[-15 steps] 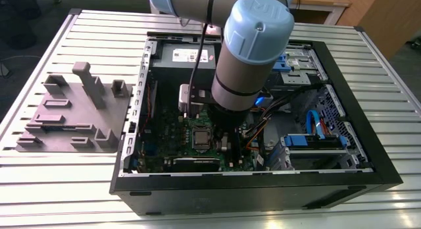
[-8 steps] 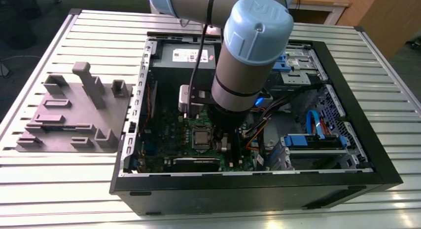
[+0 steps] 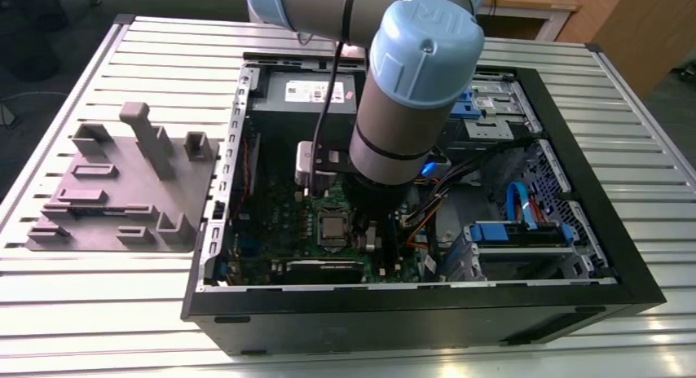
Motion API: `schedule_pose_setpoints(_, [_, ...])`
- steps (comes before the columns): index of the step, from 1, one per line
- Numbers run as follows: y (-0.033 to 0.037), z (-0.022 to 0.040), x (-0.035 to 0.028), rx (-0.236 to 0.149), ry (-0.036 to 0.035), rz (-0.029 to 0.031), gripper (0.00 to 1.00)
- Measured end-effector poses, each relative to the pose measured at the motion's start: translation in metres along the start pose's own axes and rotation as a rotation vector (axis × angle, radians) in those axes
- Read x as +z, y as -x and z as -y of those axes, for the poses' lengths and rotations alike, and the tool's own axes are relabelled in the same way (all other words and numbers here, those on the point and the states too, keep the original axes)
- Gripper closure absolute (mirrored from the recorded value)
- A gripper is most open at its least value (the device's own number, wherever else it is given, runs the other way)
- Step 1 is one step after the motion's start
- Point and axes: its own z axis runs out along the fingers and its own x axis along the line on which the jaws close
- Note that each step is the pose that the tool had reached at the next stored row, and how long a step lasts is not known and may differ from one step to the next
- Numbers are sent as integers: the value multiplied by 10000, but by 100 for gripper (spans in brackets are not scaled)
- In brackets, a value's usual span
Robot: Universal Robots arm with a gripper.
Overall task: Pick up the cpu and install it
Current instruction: 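Install the first cpu locking lever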
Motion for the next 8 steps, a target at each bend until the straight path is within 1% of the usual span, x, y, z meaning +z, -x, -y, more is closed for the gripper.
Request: schedule_pose_setpoints(8, [1, 15, 14, 0, 0, 2, 90])
